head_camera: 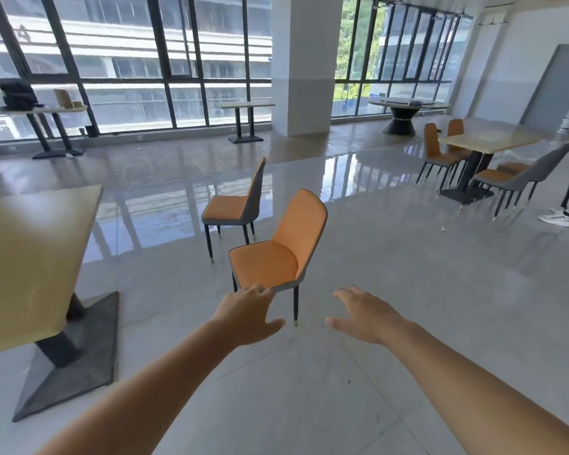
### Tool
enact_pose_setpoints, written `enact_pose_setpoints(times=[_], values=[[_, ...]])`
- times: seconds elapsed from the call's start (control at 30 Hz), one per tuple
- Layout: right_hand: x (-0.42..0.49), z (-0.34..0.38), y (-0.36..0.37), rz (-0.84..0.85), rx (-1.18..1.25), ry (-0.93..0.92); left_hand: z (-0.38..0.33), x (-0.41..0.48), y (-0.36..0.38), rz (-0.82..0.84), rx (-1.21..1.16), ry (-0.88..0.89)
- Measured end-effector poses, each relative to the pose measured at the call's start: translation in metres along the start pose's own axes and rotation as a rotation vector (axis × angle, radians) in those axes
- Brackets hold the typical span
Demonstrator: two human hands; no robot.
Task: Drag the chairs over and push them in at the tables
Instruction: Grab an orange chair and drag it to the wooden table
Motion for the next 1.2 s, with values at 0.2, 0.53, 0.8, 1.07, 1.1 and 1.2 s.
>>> enact_pose_setpoints(times=[0.2,0.53,0.8,1.07,1.1,1.2], values=[[0.082,-0.087,-0.050,-0.023,-0.001,-0.090,-0.042,0.112,0.009,-0.027,-0.008,-0.047],[0.192,-0.224,-0.169,-0.051,0.026,-0.230,-0.104,0.263,0.002,-0.102,-0.077,-0.242],[0.297,-0.289,-0.204,0.004,-0.008,-0.338,-0.126,0.369,0.011,-0.136,-0.077,-0.312],[0.461,-0.336,-0.234,0.043,-0.085,-0.418,-0.098,0.530,0.060,-0.110,-0.085,-0.369],[0.481,-0.341,-0.239,0.055,-0.100,-0.426,-0.095,0.548,0.067,-0.096,-0.097,-0.386],[0.539,-0.349,-0.252,0.068,-0.125,-0.482,-0.079,0.597,0.082,-0.082,-0.099,-0.427]])
Point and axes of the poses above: each hand's wrist, its own x-axis towards the middle knuckle, its own y-axis out of the palm, z = x × y, the point moved 4 cm from there along x, towards the middle knuckle, and after that the axes turned 12 degrees about x, right-handed, at the moved point
